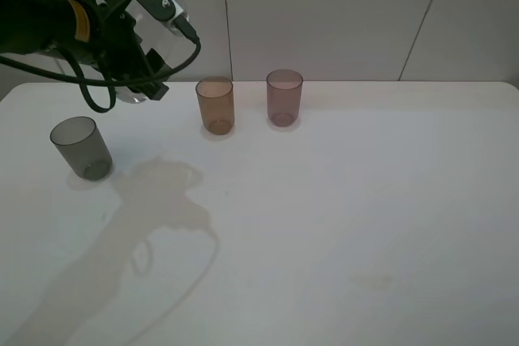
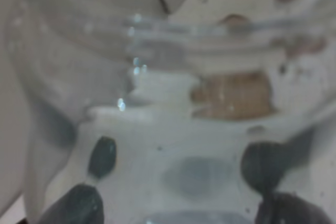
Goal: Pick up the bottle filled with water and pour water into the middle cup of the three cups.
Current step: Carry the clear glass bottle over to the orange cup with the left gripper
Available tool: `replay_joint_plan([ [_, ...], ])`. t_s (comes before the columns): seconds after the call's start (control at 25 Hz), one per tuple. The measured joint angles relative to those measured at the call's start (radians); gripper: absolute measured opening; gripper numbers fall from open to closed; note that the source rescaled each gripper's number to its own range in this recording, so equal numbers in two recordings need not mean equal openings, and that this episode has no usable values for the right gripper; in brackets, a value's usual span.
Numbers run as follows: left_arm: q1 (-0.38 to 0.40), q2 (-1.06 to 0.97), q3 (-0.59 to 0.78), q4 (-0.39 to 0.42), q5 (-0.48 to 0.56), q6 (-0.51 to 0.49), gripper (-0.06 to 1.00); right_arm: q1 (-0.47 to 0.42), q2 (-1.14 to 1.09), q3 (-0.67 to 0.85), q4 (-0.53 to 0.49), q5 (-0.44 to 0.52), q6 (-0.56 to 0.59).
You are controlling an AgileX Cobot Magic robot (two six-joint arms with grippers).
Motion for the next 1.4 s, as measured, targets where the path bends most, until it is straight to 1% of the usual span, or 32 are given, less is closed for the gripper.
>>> replay_joint_plan([
  [0.08, 0.009, 0.014, -0.034, 0.107, 0.034, -0.051, 0.01, 0.0, 0.0, 0.0, 0.0, 0.0, 0.0],
  [0.2, 0.012, 0.044, -0.073, 0.212, 0.047, -0.085, 0.01, 0.0, 0.0, 0.0, 0.0, 0.0, 0.0],
  [0.36, 0.013, 0.092, -0.1, 0.26, 0.046, -0.099, 0.01, 0.0, 0.0, 0.0, 0.0, 0.0, 0.0],
  [0.48, 0.023, 0.121, -0.1, 0.267, 0.046, -0.099, 0.01, 0.0, 0.0, 0.0, 0.0, 0.0, 0.0],
  [0.64, 0.031, 0.148, -0.101, 0.295, 0.071, -0.1, 0.01, 0.0, 0.0, 0.0, 0.0, 0.0, 0.0],
  [0.8, 0.05, 0.164, -0.102, 0.281, 0.083, -0.082, 0.01, 0.0, 0.0, 0.0, 0.0, 0.0, 0.0],
  [0.92, 0.067, 0.173, -0.102, 0.255, 0.09, -0.013, 0.01, 0.0, 0.0, 0.0, 0.0, 0.0, 0.0],
  [1.04, 0.069, 0.181, -0.102, 0.23, 0.103, 0.105, 0.01, 0.0, 0.0, 0.0, 0.0, 0.0, 0.0],
  [1.16, 0.069, 0.198, -0.113, 0.22, 0.115, 0.192, 0.01, 0.0, 0.0, 0.0, 0.0, 0.0, 0.0],
  [1.24, 0.069, 0.218, -0.129, 0.219, 0.128, 0.216, 0.01, 0.0, 0.0, 0.0, 0.0, 0.0, 0.0],
  [1.4, 0.069, 0.272, -0.188, 0.215, 0.185, 0.224, 0.01, 0.0, 0.0, 0.0, 0.0, 0.0, 0.0],
])
